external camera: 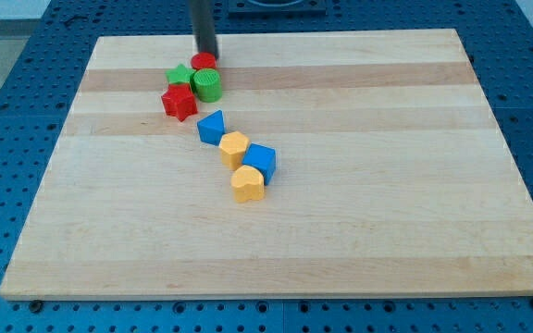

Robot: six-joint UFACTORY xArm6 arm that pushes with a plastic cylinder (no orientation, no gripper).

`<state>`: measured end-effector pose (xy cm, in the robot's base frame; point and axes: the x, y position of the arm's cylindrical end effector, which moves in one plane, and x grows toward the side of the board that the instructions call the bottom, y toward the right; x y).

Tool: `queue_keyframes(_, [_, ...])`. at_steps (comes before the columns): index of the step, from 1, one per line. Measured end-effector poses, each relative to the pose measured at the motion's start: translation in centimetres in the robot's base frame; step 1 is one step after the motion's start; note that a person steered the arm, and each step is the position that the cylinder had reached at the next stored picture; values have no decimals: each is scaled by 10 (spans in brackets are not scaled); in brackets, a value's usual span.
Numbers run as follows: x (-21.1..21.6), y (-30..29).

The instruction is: Slide the blue triangle along with the yellow hexagon a bit down

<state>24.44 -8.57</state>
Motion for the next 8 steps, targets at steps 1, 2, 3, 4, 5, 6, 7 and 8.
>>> queue_keyframes(1, [7, 62])
queue_keyframes(2, [31, 90])
queue_keyframes(3, [59, 80])
queue_keyframes(4, [67, 64])
queue_keyframes(5, [70, 65])
queue_keyframes(6, [86, 123])
queue_keyframes(7, [128, 206])
queue_keyframes(8, [215, 259])
